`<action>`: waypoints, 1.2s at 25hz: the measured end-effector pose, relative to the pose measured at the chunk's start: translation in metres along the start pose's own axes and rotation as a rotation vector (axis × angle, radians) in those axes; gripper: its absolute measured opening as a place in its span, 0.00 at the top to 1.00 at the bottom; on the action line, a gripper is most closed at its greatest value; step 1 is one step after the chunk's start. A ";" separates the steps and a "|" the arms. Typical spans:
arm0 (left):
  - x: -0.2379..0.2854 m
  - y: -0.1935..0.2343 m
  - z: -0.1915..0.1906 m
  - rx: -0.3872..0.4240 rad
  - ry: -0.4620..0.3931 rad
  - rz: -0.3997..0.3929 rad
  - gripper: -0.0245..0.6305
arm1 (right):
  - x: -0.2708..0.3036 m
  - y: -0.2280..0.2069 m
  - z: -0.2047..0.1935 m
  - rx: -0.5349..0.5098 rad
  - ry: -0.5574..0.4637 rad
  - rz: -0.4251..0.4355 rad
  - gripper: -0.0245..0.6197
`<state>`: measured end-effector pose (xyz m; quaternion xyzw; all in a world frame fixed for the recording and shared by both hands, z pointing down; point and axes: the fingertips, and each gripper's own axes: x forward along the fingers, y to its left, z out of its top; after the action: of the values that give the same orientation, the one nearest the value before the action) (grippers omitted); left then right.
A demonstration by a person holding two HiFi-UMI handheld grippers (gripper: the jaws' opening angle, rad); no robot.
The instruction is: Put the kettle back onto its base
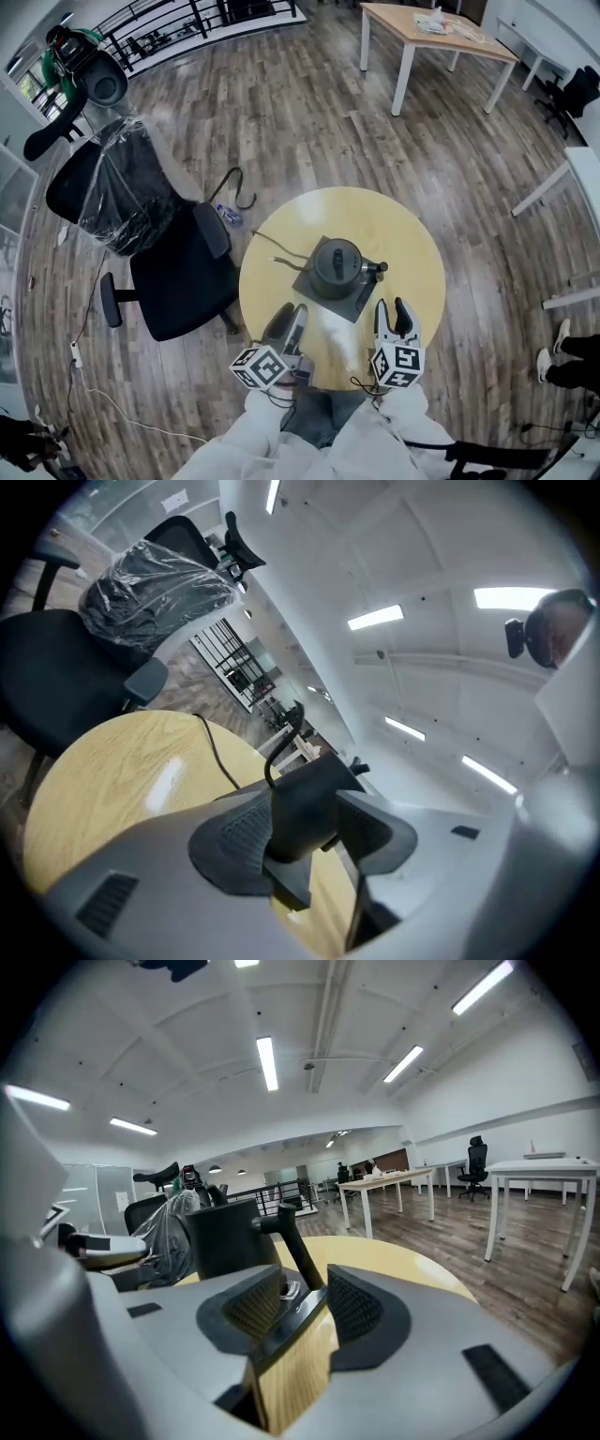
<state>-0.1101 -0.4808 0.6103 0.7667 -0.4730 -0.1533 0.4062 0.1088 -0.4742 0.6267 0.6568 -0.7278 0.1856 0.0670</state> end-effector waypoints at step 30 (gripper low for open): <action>-0.103 -0.138 -0.072 0.525 0.111 0.082 0.96 | -0.156 0.079 0.051 -0.216 -0.092 0.241 0.95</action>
<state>-0.0349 -0.3281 0.5340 0.8332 -0.5041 0.0334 0.2249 0.0585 -0.3416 0.5119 0.5615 -0.8194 0.0825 0.0810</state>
